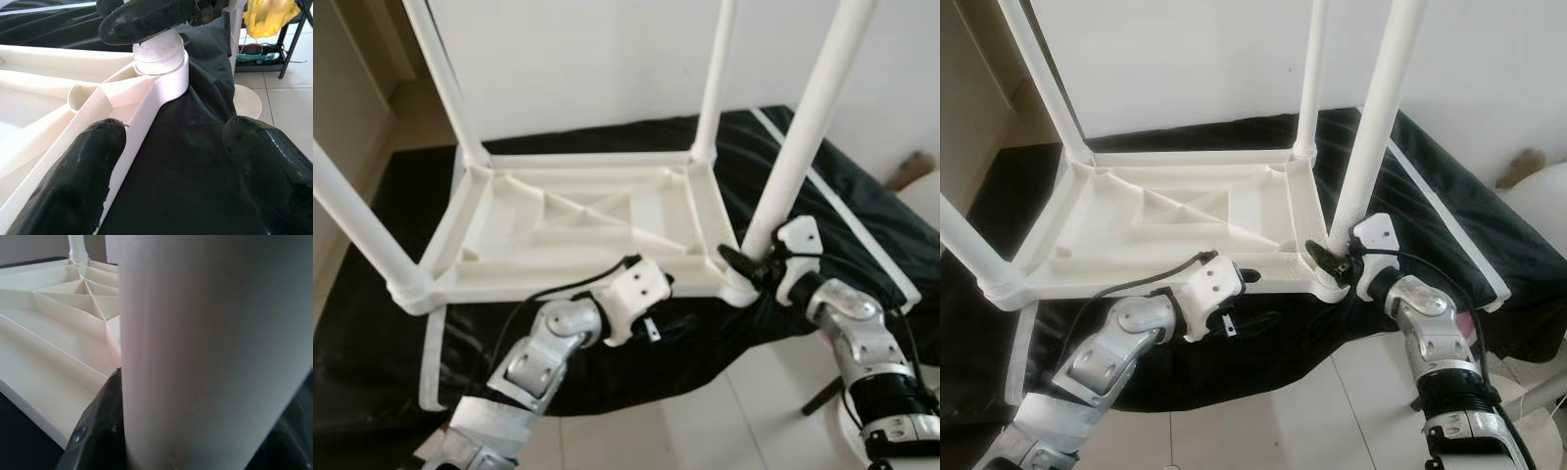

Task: Building children table

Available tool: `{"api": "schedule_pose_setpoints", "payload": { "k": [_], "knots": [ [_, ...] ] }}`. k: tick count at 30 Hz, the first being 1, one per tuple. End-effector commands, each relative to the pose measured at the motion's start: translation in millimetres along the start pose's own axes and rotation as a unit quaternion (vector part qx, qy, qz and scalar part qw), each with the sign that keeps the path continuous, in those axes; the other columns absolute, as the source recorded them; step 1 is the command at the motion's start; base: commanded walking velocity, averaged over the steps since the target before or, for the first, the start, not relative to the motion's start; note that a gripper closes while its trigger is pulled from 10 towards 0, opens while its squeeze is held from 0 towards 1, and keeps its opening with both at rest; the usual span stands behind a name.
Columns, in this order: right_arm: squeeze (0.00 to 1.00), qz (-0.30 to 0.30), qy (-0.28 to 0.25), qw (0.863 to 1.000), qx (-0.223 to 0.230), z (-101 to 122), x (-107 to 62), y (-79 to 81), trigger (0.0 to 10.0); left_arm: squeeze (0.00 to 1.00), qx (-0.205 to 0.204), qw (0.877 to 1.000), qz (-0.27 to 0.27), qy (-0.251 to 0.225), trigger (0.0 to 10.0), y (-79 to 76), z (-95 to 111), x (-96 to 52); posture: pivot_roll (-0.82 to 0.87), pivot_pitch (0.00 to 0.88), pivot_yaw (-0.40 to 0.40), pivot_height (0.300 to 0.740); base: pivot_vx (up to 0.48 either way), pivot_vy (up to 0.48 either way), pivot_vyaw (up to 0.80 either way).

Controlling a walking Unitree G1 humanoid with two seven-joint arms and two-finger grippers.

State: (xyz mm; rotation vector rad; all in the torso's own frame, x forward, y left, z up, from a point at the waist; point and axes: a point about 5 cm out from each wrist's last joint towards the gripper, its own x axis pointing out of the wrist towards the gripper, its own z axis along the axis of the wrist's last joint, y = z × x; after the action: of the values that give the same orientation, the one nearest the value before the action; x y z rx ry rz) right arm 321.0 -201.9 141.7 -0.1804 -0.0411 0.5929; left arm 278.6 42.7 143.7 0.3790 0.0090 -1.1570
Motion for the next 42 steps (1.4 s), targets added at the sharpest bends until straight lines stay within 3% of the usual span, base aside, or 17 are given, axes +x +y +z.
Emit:
{"api": "schedule_pose_setpoints", "payload": {
  "k": [1,5,6,7,8,17,24,31,32,33,35,37,39,42],
  "knots": [
    [0.0,0.022,0.016,1.0,-0.004,-8.1,-0.2,4.5,0.0,0.0,0.008,1.0,0.0,0.002,10.0,2.2,3.2,-1.2,-0.01,0.0,0.028,0.74,0.0,0.0,0.0],
    [0.0,0.02,0.022,1.0,-0.004,-11.4,-2.3,5.1,0.0,0.0,0.007,1.0,-0.001,0.003,10.0,2.3,3.2,-1.0,-0.01,0.0,0.029,0.74,0.0,0.0,0.0],
    [0.0,0.015,0.026,1.0,0.0,-13.5,-3.0,5.5,1.5,0.0,0.007,1.0,-0.002,0.003,10.0,2.4,3.3,-0.7,-0.01,0.0,0.031,0.74,0.0,0.0,0.0],
    [0.0,0.015,0.026,1.0,0.0,-13.5,-3.0,5.5,1.5,0.0,0.007,1.0,-0.002,0.003,10.0,2.4,3.3,-0.7,-0.01,0.0,0.031,0.74,0.0,0.0,0.0],
    [0.0,0.005,0.028,1.0,0.006,-15.0,-3.2,5.5,10.0,0.0,0.007,1.0,-0.003,0.003,10.0,2.6,3.3,-0.5,-0.02,0.0,0.034,0.74,0.0,0.0,0.0],
    [0.0,-0.085,0.046,0.995,0.026,-23.3,4.0,14.9,10.0,0.0,0.0,1.0,-0.009,0.003,10.0,2.2,2.8,1.2,-0.02,0.0,0.034,0.74,0.0,0.0,0.0],
    [0.0,-0.167,0.051,0.983,0.056,-24.9,10.0,25.5,10.0,0.0,-0.003,1.0,-0.008,0.002,10.0,1.8,2.6,0.8,-0.02,0.0,0.029,0.74,0.0,0.0,0.0],
    [0.0,-0.304,0.077,0.945,0.088,-33.8,7.5,33.2,10.0,0.0,-0.009,1.0,0.0,0.002,10.0,2.1,1.3,-1.1,-0.01,0.0,0.02,0.74,0.0,0.0,0.0],
    [0.0,-0.356,0.083,0.927,0.086,-35.1,5.6,33.9,10.0,0.0,-0.007,1.0,0.001,0.002,10.0,2.8,1.6,-1.9,0.0,0.0,0.015,0.74,0.0,0.0,0.0],
    [0.0,-0.377,0.087,0.918,0.09,-36.1,4.8,34.4,10.0,0.0,-0.003,1.0,0.002,0.002,10.0,3.1,1.8,-2.2,0.0,0.0,0.015,0.74,0.0,0.0,0.0],
    [0.0,-0.377,0.087,0.918,0.09,-36.1,4.8,34.4,10.0,0.0,-0.003,1.0,0.002,0.002,10.0,3.1,1.8,-2.2,0.0,0.0,0.015,0.74,0.0,0.0,0.0],
    [0.0,-0.417,0.094,0.898,0.106,-38.2,4.4,41.0,10.0,0.0,-0.002,1.0,0.003,0.003,10.0,3.3,1.8,-2.5,0.01,0.0,0.01,0.74,0.0,0.0,0.0],
    [0.0,-0.404,0.091,0.901,0.126,-37.0,12.6,57.6,10.0,0.0,-0.006,1.0,0.006,0.002,10.0,3.1,1.4,-3.2,0.01,0.0,0.01,0.74,0.0,0.0,0.0],
    [0.0,-0.441,0.089,0.885,0.117,-33.5,4.9,47.1,10.0,0.0,-0.008,1.0,0.007,0.003,10.0,4.1,0.6,-3.5,0.01,0.0,0.015,0.74,0.0,0.0,0.0]
  ]
}}
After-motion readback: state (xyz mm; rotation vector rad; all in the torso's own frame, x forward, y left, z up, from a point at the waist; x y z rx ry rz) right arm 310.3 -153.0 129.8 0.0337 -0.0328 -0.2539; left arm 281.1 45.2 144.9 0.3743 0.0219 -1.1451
